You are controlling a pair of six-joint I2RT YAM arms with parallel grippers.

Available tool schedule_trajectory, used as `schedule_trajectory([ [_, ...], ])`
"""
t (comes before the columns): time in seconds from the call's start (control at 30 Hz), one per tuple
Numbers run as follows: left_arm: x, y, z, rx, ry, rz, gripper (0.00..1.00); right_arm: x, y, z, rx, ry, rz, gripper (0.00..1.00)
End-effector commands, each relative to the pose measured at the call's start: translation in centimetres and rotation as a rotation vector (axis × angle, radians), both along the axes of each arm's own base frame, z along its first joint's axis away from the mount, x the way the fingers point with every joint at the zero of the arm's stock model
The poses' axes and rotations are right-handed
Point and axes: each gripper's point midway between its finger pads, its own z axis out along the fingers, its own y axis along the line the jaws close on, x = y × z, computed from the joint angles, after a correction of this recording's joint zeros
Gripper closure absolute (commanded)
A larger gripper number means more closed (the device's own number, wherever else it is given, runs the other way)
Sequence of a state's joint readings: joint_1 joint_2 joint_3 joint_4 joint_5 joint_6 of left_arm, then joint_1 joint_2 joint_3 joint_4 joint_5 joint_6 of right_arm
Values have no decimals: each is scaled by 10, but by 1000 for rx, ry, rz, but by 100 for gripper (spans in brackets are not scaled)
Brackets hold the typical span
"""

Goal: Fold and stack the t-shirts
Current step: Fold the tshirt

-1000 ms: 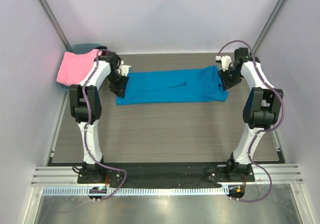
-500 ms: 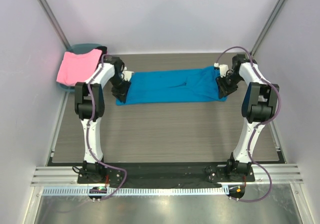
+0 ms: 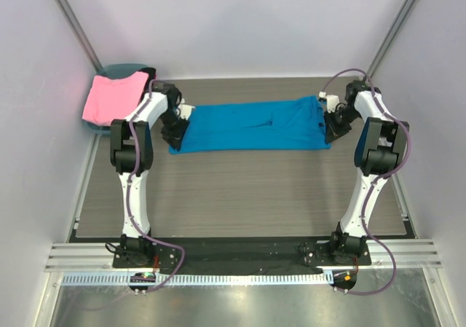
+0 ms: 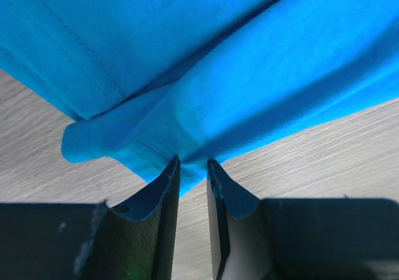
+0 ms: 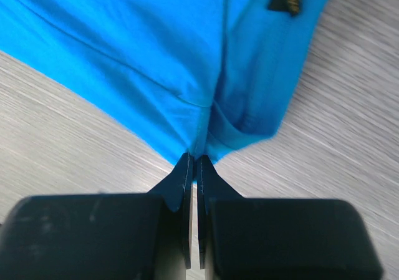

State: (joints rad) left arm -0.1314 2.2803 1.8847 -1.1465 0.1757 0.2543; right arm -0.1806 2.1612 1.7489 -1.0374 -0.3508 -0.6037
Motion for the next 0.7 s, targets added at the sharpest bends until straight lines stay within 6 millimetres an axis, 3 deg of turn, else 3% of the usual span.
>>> schedule_trajectory([
  [0.0,8,11,5,27,-19,-19,75,7,-15,20,4,-38,-12,99],
  [0.13,11,13,8,28,-32,-21,76,8,-22,23,7,-42,-15,98],
  [0.2,12,10,12,11,-37,-36,76,8,-19,24,17,-40,-14,94],
  [0.3,15,2,28,-31,-67,-56,75,6,-14,25,50,-21,-17,73],
  [0.4,12,-6,58,-77,-130,-123,66,3,-14,35,47,-24,-7,67],
  [0.43,9,-8,77,-86,-172,-146,62,2,-14,40,41,-37,2,66],
  [0.53,-10,-12,84,-76,-178,-258,57,1,-14,57,28,-82,20,64],
  [0.67,-38,-15,76,-20,-159,-389,57,10,-12,78,37,-138,-5,63],
])
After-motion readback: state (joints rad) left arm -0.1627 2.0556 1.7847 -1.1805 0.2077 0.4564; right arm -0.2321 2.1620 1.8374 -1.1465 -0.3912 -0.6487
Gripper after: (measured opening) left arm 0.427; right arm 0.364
